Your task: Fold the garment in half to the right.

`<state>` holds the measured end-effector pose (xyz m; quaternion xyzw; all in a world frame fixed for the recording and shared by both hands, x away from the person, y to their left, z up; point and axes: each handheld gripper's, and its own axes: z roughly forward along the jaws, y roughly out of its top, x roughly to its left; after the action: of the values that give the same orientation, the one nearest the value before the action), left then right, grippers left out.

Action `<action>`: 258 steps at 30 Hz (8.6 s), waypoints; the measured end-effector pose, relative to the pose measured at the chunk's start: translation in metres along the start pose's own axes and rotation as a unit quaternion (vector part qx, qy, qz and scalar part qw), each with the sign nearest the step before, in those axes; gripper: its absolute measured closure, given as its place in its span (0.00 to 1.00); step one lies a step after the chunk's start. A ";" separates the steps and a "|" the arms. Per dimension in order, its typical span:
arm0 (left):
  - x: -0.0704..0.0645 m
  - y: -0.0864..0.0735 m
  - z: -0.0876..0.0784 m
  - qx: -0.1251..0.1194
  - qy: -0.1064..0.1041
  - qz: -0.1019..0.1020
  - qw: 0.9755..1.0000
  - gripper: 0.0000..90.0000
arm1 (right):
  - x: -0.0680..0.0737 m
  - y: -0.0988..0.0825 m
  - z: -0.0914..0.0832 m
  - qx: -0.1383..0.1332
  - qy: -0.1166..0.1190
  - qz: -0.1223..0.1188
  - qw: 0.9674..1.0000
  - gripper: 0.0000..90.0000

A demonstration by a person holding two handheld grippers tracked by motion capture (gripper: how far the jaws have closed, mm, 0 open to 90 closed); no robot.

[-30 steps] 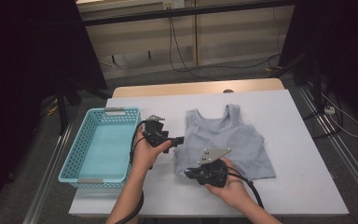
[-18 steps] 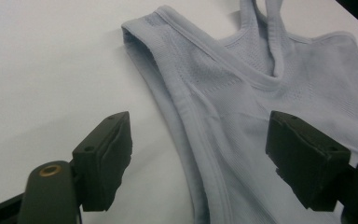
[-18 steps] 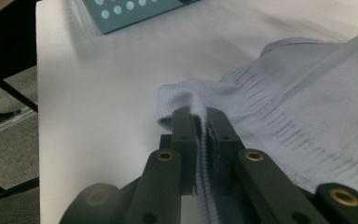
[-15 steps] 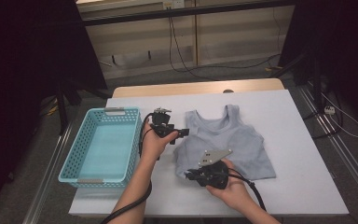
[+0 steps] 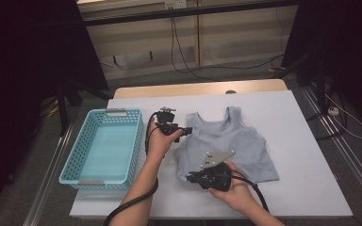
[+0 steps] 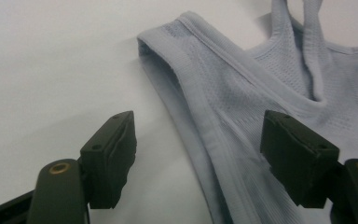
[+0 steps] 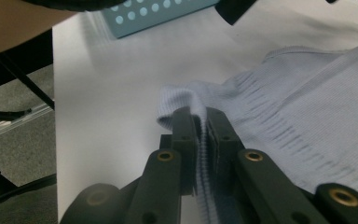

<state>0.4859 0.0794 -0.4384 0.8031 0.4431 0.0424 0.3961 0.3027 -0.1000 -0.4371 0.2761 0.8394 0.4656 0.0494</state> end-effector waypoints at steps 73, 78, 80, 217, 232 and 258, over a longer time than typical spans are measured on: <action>0.027 0.013 -0.033 0.024 0.021 -0.066 0.997 0.95 | 0.023 0.018 0.022 -0.007 0.033 -0.026 0.999 0.93; 0.027 0.016 -0.036 0.030 0.023 -0.066 0.997 0.95 | 0.025 0.019 0.023 -0.007 0.033 -0.030 0.999 0.93; 0.026 0.017 -0.037 0.032 0.030 -0.060 0.997 0.95 | 0.025 0.020 0.023 -0.010 0.034 -0.029 0.999 0.93; 0.048 0.019 -0.100 0.055 0.107 -0.081 0.990 0.95 | 0.048 0.048 0.035 -0.058 0.071 -0.051 0.995 0.93; 0.044 0.023 -0.094 0.059 0.108 -0.080 0.989 0.95 | 0.042 0.045 0.024 -0.072 0.058 -0.039 0.995 0.93; 0.030 0.031 -0.080 0.046 0.092 -0.059 0.993 0.95 | 0.026 0.025 -0.001 -0.068 0.019 -0.023 0.997 0.93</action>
<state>0.4916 0.1401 -0.3715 0.7856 0.5259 0.0721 0.3180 0.2912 -0.0775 -0.4115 0.2439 0.8129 0.5252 0.0623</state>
